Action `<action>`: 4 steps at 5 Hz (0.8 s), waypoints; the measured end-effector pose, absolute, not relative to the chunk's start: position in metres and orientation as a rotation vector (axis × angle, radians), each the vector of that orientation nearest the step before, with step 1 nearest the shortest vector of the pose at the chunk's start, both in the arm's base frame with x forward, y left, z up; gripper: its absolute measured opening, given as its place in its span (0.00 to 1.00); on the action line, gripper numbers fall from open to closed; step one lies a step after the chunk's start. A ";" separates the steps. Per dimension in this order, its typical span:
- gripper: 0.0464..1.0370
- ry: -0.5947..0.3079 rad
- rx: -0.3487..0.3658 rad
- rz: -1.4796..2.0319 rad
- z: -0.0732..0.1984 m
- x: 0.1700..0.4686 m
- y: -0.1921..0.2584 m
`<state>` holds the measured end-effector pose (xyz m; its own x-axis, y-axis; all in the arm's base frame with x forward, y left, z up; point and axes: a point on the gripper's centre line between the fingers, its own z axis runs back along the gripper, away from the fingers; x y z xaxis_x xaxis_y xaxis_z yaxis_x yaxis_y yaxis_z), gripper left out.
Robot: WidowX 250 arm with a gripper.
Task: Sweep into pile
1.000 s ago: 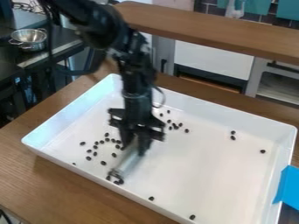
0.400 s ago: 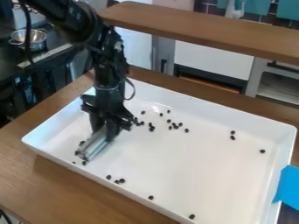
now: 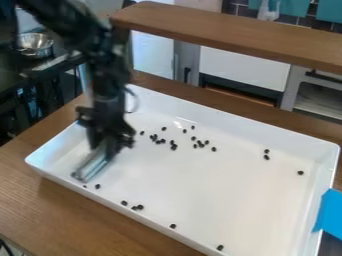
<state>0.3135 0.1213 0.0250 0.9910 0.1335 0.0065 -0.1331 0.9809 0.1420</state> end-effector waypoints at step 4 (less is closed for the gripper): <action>0.33 -0.087 -0.148 0.125 0.105 0.359 -0.045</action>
